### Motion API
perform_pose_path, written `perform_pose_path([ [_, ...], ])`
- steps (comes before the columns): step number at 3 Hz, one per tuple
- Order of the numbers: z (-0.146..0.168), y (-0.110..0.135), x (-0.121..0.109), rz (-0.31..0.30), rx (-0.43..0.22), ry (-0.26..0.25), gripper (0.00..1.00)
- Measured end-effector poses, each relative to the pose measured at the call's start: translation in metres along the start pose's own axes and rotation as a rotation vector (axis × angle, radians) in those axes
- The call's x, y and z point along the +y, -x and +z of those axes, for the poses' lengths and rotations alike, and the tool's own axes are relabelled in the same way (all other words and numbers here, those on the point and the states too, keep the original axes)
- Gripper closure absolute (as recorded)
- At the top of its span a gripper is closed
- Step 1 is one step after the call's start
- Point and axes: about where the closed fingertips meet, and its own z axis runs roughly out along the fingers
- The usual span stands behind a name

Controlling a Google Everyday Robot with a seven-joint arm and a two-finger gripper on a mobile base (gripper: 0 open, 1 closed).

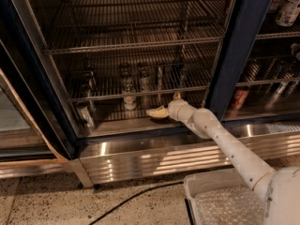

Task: Pick redbull can from bottom shelf of fridge

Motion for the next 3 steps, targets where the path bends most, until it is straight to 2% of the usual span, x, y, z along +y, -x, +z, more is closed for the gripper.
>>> perform_pose_path([
  [1,0.014,0.014,-0.016,0.021,-0.032,-0.044,0.0],
  [2,0.022,0.02,-0.039,0.062,-0.065,-0.12,0.0],
  [3,0.022,0.02,-0.039,0.062,-0.065,-0.12,0.03],
])
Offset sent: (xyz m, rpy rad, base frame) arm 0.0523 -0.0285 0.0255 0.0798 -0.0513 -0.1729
